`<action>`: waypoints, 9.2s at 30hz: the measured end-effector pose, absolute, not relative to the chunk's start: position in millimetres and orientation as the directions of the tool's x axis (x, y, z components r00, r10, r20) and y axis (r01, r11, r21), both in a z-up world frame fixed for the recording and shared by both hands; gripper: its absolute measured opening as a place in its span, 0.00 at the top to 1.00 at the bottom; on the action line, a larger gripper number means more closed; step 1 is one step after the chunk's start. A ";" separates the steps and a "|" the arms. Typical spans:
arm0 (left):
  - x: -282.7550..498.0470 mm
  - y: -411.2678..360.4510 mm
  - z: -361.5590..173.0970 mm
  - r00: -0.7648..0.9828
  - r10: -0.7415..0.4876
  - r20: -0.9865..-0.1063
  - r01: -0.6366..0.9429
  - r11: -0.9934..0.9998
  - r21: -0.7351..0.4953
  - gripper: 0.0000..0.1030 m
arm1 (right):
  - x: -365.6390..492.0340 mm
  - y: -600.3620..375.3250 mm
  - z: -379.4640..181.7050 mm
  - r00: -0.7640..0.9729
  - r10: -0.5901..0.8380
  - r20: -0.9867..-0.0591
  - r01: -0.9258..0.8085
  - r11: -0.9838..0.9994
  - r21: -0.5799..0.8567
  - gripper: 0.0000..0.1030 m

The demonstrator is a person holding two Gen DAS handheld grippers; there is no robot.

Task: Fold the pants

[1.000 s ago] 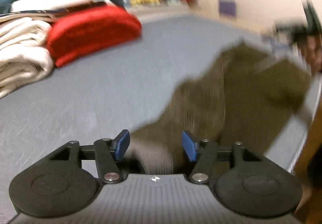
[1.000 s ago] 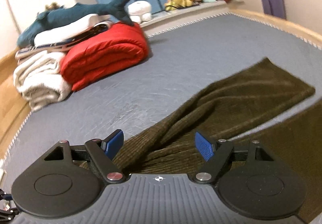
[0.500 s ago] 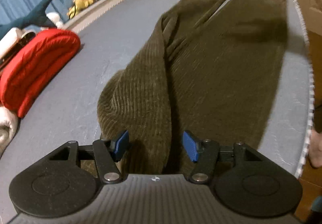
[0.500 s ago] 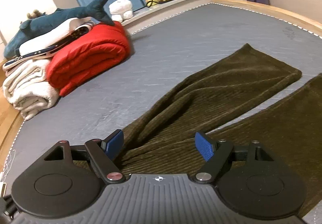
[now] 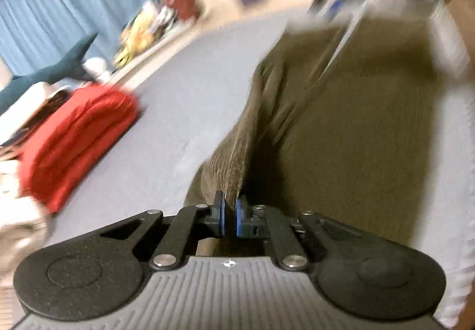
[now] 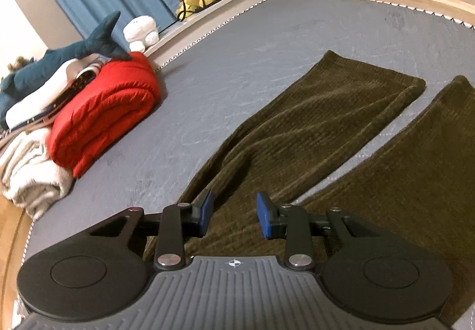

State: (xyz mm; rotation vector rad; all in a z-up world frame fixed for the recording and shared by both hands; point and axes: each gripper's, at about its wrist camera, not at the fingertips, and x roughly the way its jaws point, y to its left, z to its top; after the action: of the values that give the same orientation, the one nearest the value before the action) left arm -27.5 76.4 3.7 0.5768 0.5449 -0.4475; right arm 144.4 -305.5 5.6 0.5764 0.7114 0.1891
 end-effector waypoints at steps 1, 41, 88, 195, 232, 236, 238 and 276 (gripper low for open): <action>-42.1 84.4 10.5 0.663 -0.388 -0.640 0.678 0.673 0.294 0.94 | 147.8 -310.1 7.2 0.755 0.354 -0.552 0.029 0.823 0.568 0.66; 37.6 120.3 13.9 0.746 -0.180 -0.641 0.255 0.966 0.026 0.53 | 124.5 -422.5 20.9 0.822 0.240 -0.517 0.046 0.876 0.481 0.94; 37.9 123.2 6.9 0.743 -0.124 -0.658 0.200 0.979 0.041 0.43 | 57.3 -608.5 -86.6 0.566 -0.310 -0.764 0.785 0.484 0.386 0.66; -49.0 279.2 35.0 0.664 0.130 -0.736 -0.169 0.985 0.021 0.42 | 138.7 -125.9 24.3 0.643 0.537 -0.547 -0.616 0.787 0.049 0.50; -3.4 78.7 0.4 0.581 -0.275 -0.766 0.464 0.885 0.035 0.39 | 6.5 -589.4 -63.1 0.710 -0.159 -0.686 0.624 0.594 0.508 0.33; 1.4 70.8 -33.8 0.484 -0.199 -0.852 0.491 0.868 0.076 0.39 | 25.3 -594.1 -82.6 0.703 -0.090 -0.705 0.617 0.571 0.542 0.33; 7.0 68.9 -50.1 0.464 -0.134 -0.876 0.480 0.869 0.121 0.39 | 32.0 -594.6 -93.7 0.696 -0.076 -0.715 0.626 0.553 0.550 0.34; 33.7 86.8 -43.5 0.552 -0.077 -0.830 0.344 0.928 0.142 0.33 | 13.9 -265.2 28.5 0.935 0.171 -0.312 -0.237 0.953 -0.187 0.86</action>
State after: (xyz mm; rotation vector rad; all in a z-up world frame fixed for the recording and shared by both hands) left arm 33.7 86.8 -43.5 0.3050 0.9577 -0.2533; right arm 13.9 -265.2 28.5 -0.2251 0.2975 0.2102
